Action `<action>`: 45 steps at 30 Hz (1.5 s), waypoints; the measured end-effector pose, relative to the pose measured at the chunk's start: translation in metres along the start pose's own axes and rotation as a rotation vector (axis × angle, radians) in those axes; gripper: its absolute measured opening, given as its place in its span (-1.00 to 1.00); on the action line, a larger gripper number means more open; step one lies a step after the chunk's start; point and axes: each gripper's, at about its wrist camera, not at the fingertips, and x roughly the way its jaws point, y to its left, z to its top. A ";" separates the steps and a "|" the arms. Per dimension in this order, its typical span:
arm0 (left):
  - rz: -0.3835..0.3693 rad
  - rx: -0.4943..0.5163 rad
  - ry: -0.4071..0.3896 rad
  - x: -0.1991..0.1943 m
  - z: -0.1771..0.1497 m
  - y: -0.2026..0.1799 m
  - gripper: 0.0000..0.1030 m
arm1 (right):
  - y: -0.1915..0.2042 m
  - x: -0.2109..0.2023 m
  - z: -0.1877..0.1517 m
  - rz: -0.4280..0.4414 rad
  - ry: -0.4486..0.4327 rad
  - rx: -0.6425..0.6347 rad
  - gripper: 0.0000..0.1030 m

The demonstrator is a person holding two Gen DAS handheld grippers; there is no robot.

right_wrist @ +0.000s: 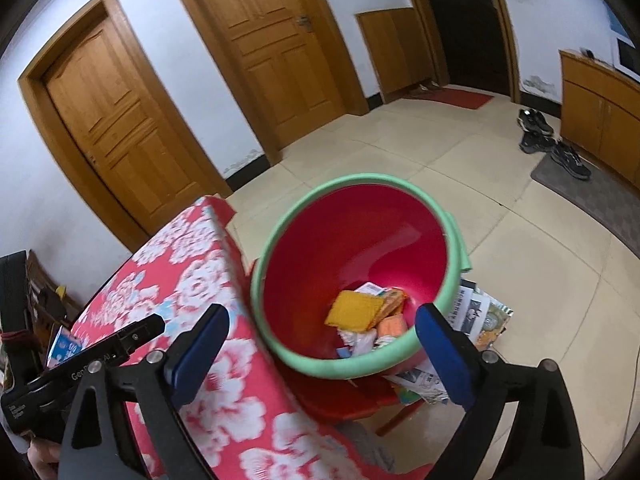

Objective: Collect trash

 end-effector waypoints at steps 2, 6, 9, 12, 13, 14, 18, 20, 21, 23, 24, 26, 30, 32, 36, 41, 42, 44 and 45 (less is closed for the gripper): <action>0.019 -0.011 -0.013 -0.011 -0.003 0.009 -0.16 | 0.011 -0.004 -0.002 0.009 -0.004 -0.017 0.91; 0.069 -0.027 -0.032 -0.027 -0.009 0.022 -0.16 | 0.033 -0.011 -0.010 0.027 -0.003 -0.059 0.99; 0.115 -0.047 -0.039 -0.039 -0.016 0.035 -0.16 | 0.054 -0.015 -0.019 0.038 0.003 -0.107 0.99; 0.136 -0.067 -0.049 -0.050 -0.025 0.047 -0.16 | 0.072 -0.019 -0.026 0.055 0.004 -0.146 0.99; 0.145 -0.071 -0.052 -0.052 -0.027 0.050 -0.16 | 0.076 -0.020 -0.028 0.059 0.003 -0.155 0.99; 0.161 -0.077 -0.058 -0.057 -0.030 0.054 -0.16 | 0.081 -0.022 -0.030 0.064 0.000 -0.166 0.99; 0.205 -0.103 -0.077 -0.071 -0.040 0.067 -0.16 | 0.095 -0.029 -0.039 0.073 -0.015 -0.197 0.99; 0.225 -0.118 -0.081 -0.077 -0.045 0.072 -0.16 | 0.100 -0.032 -0.042 0.076 -0.018 -0.208 0.99; 0.231 -0.122 -0.083 -0.079 -0.047 0.073 -0.16 | 0.102 -0.033 -0.044 0.079 -0.018 -0.212 0.99; 0.242 -0.130 -0.089 -0.084 -0.052 0.078 -0.16 | 0.105 -0.036 -0.047 0.082 -0.022 -0.220 0.99; 0.242 -0.134 -0.091 -0.086 -0.055 0.079 -0.16 | 0.106 -0.036 -0.049 0.082 -0.023 -0.223 0.99; 0.244 -0.143 -0.096 -0.091 -0.060 0.082 -0.16 | 0.108 -0.038 -0.050 0.084 -0.025 -0.224 0.99; 0.253 -0.156 -0.105 -0.098 -0.065 0.087 -0.16 | 0.111 -0.040 -0.051 0.087 -0.027 -0.227 0.99; 0.255 -0.163 -0.111 -0.101 -0.066 0.088 -0.16 | 0.113 -0.042 -0.052 0.089 -0.029 -0.231 0.99; 0.259 -0.171 -0.121 -0.105 -0.068 0.090 -0.16 | 0.116 -0.046 -0.054 0.092 -0.036 -0.240 0.99; 0.262 -0.175 -0.124 -0.107 -0.068 0.091 -0.16 | 0.117 -0.047 -0.054 0.095 -0.039 -0.246 0.99; 0.262 -0.175 -0.124 -0.107 -0.069 0.091 -0.16 | 0.117 -0.047 -0.054 0.095 -0.039 -0.247 0.99; 0.261 -0.174 -0.123 -0.106 -0.068 0.092 -0.16 | 0.117 -0.047 -0.054 0.095 -0.037 -0.246 0.99; 0.260 -0.174 -0.122 -0.107 -0.068 0.092 -0.16 | 0.117 -0.047 -0.054 0.094 -0.036 -0.245 0.99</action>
